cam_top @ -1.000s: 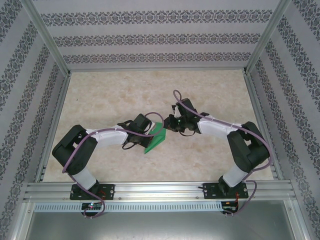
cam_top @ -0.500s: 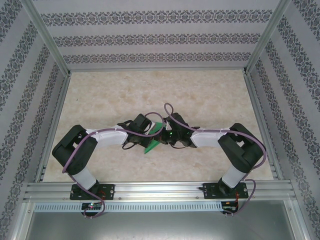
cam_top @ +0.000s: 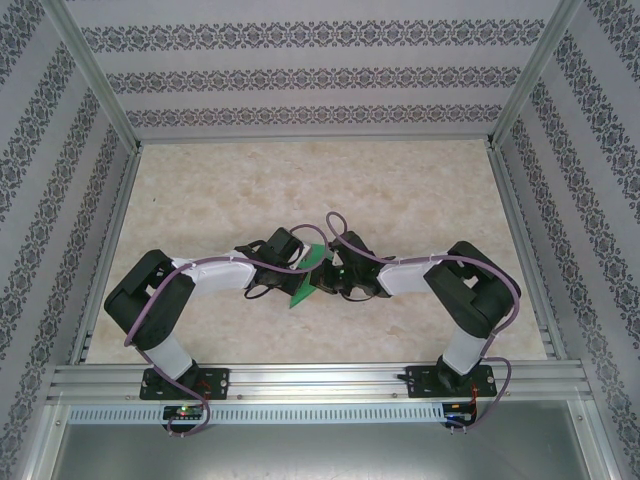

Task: Fold a paper plane with a square sheet of paper (pick it up from the middle)
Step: Third fold the triangle at the center of the table.

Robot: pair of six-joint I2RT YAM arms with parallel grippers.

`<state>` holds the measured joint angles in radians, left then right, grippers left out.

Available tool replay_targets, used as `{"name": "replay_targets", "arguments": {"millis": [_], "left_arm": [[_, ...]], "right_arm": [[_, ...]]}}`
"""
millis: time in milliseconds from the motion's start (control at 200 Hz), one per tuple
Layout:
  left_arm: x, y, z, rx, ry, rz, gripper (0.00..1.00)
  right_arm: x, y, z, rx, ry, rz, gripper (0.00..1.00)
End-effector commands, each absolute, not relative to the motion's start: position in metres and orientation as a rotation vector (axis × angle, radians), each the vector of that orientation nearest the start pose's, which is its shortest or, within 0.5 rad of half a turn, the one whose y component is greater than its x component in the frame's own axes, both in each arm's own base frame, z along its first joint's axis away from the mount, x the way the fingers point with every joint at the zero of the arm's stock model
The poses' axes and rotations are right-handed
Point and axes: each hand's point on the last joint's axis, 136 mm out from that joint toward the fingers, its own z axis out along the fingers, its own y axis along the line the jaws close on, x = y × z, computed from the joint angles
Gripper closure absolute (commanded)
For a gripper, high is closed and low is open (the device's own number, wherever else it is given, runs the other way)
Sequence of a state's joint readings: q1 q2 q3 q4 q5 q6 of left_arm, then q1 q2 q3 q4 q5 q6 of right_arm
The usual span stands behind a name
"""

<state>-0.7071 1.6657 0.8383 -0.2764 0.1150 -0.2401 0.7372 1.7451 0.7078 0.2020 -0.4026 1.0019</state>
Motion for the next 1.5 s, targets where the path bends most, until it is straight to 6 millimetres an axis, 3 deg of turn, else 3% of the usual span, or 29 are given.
{"name": "replay_targets", "arguments": {"millis": [0,180,365,425,639,884,959,1204,1494], "left_arm": [[0.265,-0.244,0.014,0.642,2.682,-0.412,1.0],[0.264,-0.242,0.012,0.644,2.689,-0.402,1.0],[0.264,-0.243,0.012,0.643,2.688,-0.408,1.0],[0.264,-0.243,0.012,0.644,2.69,-0.407,1.0],[0.264,-0.243,0.013,0.646,2.689,-0.411,1.0],[0.264,-0.243,0.013,0.648,2.689,-0.408,1.0],[0.263,-0.242,0.013,0.649,2.692,-0.405,1.0],[0.264,-0.243,0.014,0.648,2.691,-0.402,1.0],[0.263,-0.243,0.012,0.648,2.698,-0.404,1.0]], "right_arm": [[0.251,0.311,0.009,0.186,2.737,1.123,0.92],[0.25,0.309,0.005,0.196,2.753,1.116,0.92],[0.26,0.308,0.043,0.186,2.637,1.184,0.91],[0.264,0.303,0.048,0.191,2.622,1.169,0.91],[0.268,0.296,0.033,0.228,2.647,1.161,0.92],[0.257,0.274,-0.01,0.3,2.779,0.968,0.92],[0.26,0.272,-0.005,0.297,2.769,0.953,0.93],[0.273,0.283,0.044,0.21,2.67,1.051,0.91],[0.281,0.277,0.02,0.264,2.701,1.012,0.91]]}}
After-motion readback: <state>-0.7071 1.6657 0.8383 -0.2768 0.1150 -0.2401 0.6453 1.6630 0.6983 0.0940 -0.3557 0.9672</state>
